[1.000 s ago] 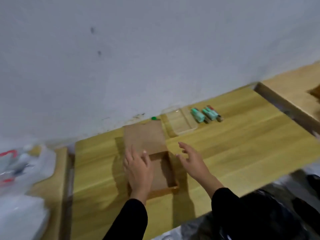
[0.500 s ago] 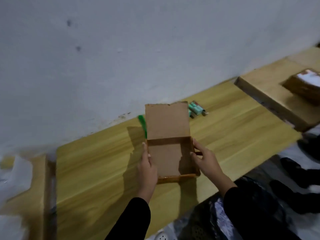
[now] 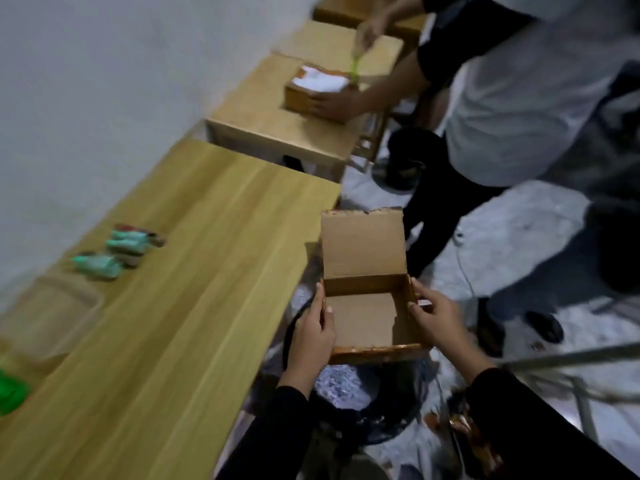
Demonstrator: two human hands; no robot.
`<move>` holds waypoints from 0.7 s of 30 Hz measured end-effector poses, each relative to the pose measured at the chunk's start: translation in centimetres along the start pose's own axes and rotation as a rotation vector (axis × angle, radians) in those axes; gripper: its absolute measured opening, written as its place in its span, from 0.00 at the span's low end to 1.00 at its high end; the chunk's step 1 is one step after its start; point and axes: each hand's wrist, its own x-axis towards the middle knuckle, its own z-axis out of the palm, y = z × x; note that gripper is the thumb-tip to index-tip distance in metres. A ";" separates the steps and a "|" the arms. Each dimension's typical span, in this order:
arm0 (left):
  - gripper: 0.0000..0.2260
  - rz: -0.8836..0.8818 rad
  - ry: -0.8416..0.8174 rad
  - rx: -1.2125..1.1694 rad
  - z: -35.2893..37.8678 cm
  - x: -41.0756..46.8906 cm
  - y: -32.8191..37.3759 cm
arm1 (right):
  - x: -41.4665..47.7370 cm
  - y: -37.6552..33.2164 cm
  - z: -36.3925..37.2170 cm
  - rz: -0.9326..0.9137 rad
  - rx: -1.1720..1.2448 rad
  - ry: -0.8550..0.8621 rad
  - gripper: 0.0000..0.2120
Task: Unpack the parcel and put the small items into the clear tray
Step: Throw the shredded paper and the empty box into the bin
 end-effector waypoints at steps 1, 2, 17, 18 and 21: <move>0.22 -0.001 -0.033 0.003 1.8 0.4 -0.2 | 0.2 2.0 -0.1 0.038 0.004 0.000 0.23; 0.22 -0.014 -0.056 0.001 3.5 0.7 -0.6 | 0.2 3.6 -0.1 0.069 0.008 -0.004 0.23; 0.25 -0.189 -0.247 0.193 7.1 -0.7 -4.3 | -2.7 7.3 6.3 0.184 -0.192 -0.238 0.25; 0.25 -0.168 -0.240 0.194 6.6 -0.7 -3.8 | -2.9 6.2 6.1 0.164 -0.187 -0.233 0.25; 0.24 -0.092 -0.180 0.172 3.6 -1.2 -1.8 | -3.5 1.8 5.2 0.066 -0.152 -0.207 0.25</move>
